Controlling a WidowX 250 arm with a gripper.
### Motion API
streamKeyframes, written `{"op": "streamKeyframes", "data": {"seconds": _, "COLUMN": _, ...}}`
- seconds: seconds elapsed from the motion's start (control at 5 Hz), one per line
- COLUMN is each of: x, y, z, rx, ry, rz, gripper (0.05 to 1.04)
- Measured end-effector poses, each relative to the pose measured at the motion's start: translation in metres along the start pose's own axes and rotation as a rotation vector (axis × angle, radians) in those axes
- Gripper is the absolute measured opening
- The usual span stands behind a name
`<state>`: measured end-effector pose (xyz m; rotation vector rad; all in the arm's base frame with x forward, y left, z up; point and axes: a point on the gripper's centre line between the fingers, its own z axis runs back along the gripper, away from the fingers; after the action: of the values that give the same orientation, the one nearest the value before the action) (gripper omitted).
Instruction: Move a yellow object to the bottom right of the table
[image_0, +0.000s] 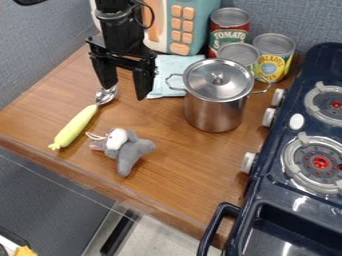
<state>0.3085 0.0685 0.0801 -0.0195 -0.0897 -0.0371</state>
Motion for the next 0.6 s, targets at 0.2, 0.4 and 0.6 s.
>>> {"op": "streamKeyframes", "data": {"seconds": 0.2, "x": -0.0025, "y": -0.0003, "z": -0.0087, "rx": -0.008, "ry": 0.028, "rz": 0.000, "gripper": 0.999}}
{"op": "streamKeyframes", "data": {"seconds": 0.4, "x": -0.0027, "y": -0.0004, "z": -0.0087, "rx": -0.009, "ry": 0.029, "rz": -0.010, "gripper": 0.999}}
{"op": "streamKeyframes", "data": {"seconds": 0.6, "x": -0.0037, "y": -0.0007, "z": -0.0087, "rx": -0.010, "ry": 0.035, "rz": -0.014, "gripper": 0.999}}
